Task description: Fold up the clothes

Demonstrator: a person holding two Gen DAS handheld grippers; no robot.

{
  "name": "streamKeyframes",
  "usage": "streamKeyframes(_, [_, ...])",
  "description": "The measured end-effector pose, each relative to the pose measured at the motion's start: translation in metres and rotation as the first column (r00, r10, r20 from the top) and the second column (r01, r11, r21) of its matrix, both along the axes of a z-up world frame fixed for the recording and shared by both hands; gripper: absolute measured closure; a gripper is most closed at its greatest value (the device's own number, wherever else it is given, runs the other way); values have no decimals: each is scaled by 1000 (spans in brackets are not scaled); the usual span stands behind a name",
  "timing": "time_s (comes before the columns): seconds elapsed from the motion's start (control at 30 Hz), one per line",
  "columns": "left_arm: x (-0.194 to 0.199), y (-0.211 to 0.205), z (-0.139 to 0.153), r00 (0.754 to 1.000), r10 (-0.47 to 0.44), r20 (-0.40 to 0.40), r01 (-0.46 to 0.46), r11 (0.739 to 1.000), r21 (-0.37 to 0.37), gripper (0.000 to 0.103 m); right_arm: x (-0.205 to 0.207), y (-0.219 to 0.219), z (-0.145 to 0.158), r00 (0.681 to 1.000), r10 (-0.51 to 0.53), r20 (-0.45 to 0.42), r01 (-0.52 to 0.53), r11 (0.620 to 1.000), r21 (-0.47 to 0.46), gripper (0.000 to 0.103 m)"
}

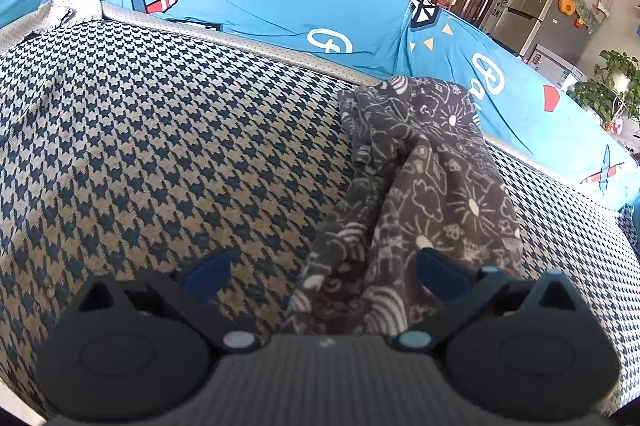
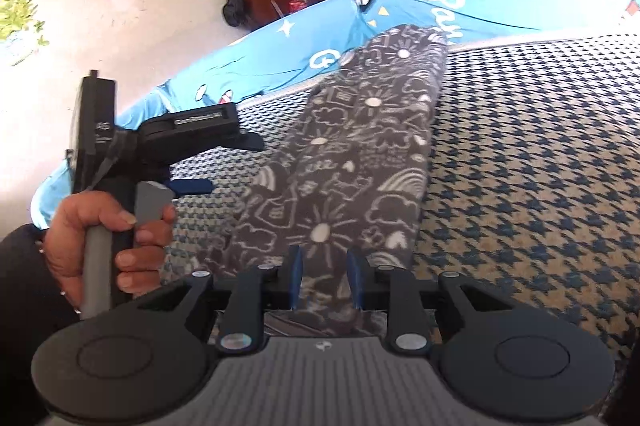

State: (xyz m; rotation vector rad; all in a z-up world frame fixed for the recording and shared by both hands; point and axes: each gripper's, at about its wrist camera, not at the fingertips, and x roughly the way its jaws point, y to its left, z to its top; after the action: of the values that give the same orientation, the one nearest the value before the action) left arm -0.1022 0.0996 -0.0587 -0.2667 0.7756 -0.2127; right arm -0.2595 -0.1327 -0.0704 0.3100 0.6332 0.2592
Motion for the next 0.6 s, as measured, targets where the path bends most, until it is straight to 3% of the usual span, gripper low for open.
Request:
streamKeyframes(0.2, [6, 8, -3, 998, 57, -39, -56, 998, 41, 0, 18, 28, 6, 996, 94, 3, -94, 996, -11, 78])
streamKeyframes(0.47, [4, 27, 11, 989, 150, 3, -150, 989, 10, 0, 57, 64, 9, 991, 131, 4, -130, 989, -71, 77])
streamKeyframes(0.6, [4, 34, 14, 982, 186, 17, -186, 982, 5, 0, 76, 79, 9, 993, 120, -3, -119, 987, -103, 65])
